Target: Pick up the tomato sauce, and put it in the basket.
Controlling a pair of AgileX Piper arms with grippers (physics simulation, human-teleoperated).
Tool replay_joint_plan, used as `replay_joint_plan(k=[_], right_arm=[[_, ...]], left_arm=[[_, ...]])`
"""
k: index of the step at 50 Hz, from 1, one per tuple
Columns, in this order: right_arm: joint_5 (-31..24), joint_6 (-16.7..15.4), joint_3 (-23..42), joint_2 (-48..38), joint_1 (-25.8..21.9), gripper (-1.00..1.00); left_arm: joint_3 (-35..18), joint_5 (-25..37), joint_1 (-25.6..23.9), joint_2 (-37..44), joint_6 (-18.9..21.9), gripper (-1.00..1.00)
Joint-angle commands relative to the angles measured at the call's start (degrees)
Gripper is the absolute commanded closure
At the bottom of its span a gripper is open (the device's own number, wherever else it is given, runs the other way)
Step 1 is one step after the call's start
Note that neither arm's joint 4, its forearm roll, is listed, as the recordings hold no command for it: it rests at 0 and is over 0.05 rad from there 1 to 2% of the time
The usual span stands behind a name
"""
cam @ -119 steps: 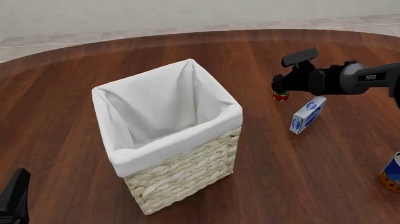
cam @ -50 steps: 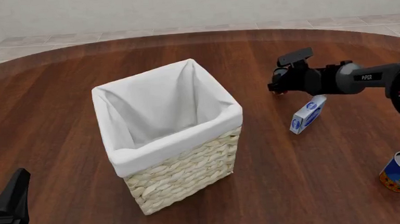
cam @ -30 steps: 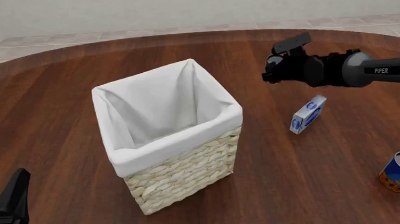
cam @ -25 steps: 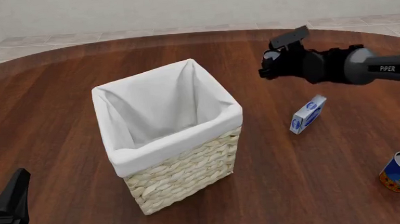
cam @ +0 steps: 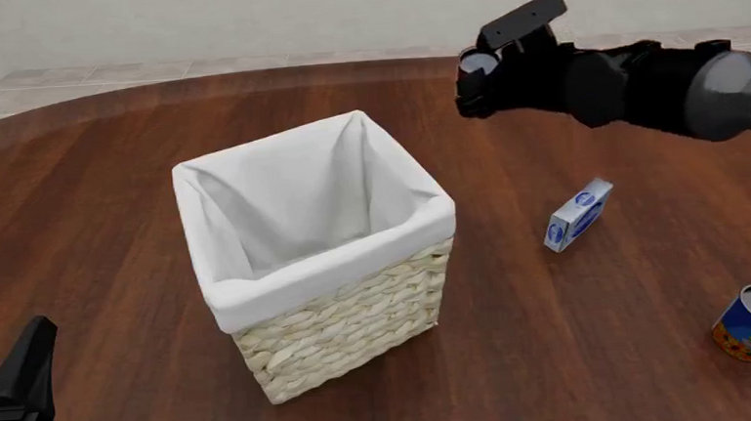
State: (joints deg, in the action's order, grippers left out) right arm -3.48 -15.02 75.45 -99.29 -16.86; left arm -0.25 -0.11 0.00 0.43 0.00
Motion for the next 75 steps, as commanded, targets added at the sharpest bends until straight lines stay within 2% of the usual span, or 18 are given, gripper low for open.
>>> replay_joint_plan(k=[1,12,25,30,32,41,42,60,75], right_arm=[[-3.22,-0.35,0.92,5.03,-2.65,1.00],[-6.99,-1.55,2.83,8.13,-5.33,1.00],[-11.28,-1.19,3.83,11.30,-9.78,1.00],[-13.32,-0.39,4.71,11.84,-12.49,1.00],[-13.83,0.92,4.95,12.19,-13.54,1.00],[-15.88,1.52,5.66,12.85,-16.94,1.00],[-16.35,2.55,6.09,12.94,-17.68,1.00],[-21.00,3.44,7.65,13.06,-23.52,1.00],[-24.37,2.95,9.45,10.77,-26.98,1.00]], left_arm=[[0.00,0.00,0.00,0.00,0.00,-1.00],[0.00,0.00,0.00,0.00,0.00,-1.00],[0.00,0.00,0.00,0.00,0.00,-1.00],[0.00,0.00,0.00,0.00,0.00,-1.00],[0.00,0.00,0.00,0.00,0.00,-1.00],[0.00,0.00,0.00,0.00,0.00,-1.00],[0.00,0.00,0.00,0.00,0.00,-1.00],[0.00,0.00,0.00,0.00,0.00,-1.00],[0.00,0.00,0.00,0.00,0.00,-1.00]])
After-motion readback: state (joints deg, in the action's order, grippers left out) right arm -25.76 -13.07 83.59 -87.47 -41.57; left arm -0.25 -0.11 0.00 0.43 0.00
